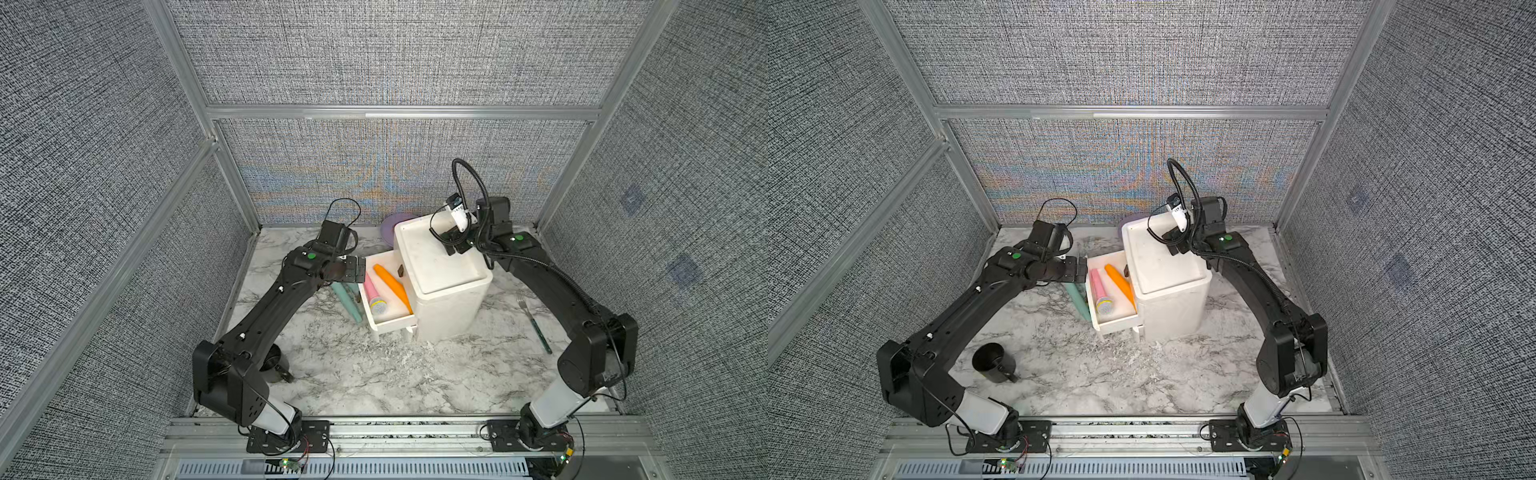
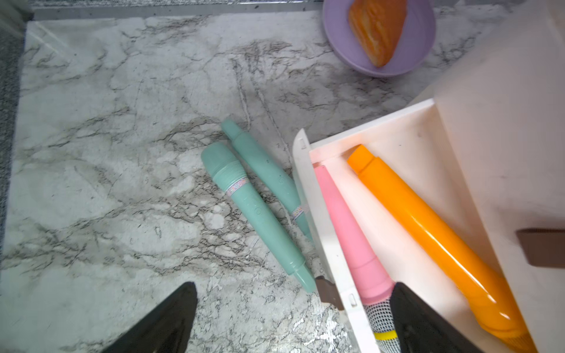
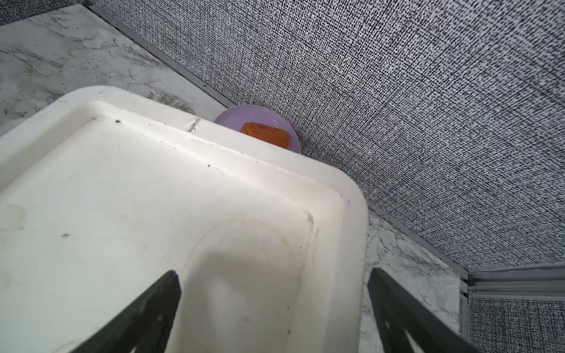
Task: Take the microphone out of the drawer
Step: Open the drawer in the storage box, then pick up the microphone from the drawer.
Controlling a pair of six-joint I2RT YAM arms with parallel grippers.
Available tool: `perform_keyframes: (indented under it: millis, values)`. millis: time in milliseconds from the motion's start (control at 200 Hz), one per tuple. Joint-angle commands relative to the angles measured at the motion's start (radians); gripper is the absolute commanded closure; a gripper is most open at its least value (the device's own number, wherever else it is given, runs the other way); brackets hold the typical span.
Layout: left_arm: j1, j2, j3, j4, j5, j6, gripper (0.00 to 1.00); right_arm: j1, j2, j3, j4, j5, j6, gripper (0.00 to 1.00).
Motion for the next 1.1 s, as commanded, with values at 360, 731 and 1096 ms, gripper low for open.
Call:
perform_keyframes:
  millis: [360,731,1096]
  values:
    - [-0.028,0.072,0.005,0.134,0.259,-0.243,0.0,-0.008,0.033,-0.023,-0.261,0.026,0.009,0.02]
    - [-0.12,0.186,0.076,0.031,0.196,-0.348,0.2,-0.007,0.026,-0.029,-0.257,0.028,0.008,0.02]
    - [-0.128,0.233,0.087,0.0,0.172,-0.397,0.79,-0.008,0.021,-0.035,-0.254,0.03,0.006,0.02]
